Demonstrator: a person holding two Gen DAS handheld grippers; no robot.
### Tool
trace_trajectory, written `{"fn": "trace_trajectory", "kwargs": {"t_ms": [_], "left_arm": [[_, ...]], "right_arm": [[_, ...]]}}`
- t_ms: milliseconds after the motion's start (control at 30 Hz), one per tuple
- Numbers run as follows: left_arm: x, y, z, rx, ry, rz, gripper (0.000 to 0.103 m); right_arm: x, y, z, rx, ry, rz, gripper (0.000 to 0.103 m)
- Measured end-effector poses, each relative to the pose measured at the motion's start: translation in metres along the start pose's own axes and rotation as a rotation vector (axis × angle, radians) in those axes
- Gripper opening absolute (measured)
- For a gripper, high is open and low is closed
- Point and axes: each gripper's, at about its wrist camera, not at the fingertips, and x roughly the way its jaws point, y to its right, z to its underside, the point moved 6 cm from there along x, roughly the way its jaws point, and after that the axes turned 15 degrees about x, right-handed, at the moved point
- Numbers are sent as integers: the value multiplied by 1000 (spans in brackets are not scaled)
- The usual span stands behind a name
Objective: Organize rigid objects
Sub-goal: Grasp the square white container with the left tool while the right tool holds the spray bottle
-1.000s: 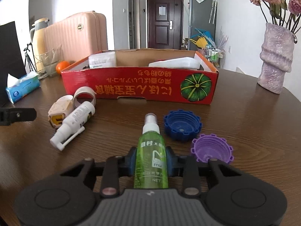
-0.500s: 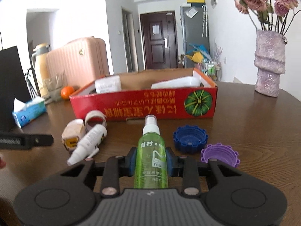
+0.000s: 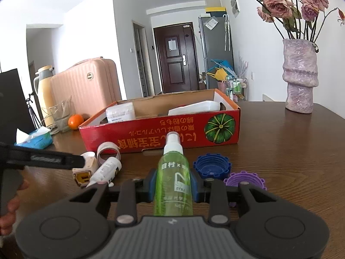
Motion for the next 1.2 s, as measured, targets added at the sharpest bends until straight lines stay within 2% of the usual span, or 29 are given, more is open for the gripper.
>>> {"fn": "trace_trajectory", "kwargs": {"t_ms": [133, 233, 533, 633, 700, 733, 800, 900, 933, 1200], "left_arm": [[12, 5, -3, -17, -5, -18, 103], [20, 9, 2, 7, -21, -35, 103], [18, 8, 5, 12, -1, -41, 100], [18, 11, 6, 18, -5, -30, 92], [22, 12, 8, 28, -29, -28, 83], [25, 13, 10, 31, -45, -22, 74], [27, 13, 12, 23, -52, -11, 68], [24, 15, 12, 30, -43, -2, 51], [22, 16, 13, 34, -39, 4, 40], [12, 17, 19, 31, -31, -1, 40]], "right_arm": [[0, 0, 0, 4, 1, -3, 31], [0, 0, 0, 5, -1, -3, 31], [0, 0, 0, 3, -2, -7, 31], [0, 0, 0, 3, -3, -7, 31], [-1, -1, 1, 2, -3, -8, 31], [-1, -1, 1, 2, -2, -8, 31], [-1, -1, 1, 0, 0, -9, 31], [-2, -1, 1, 0, 2, -11, 31], [-2, -1, 1, 0, 2, -12, 31], [-5, -2, 0, -1, 8, -20, 31]]}}
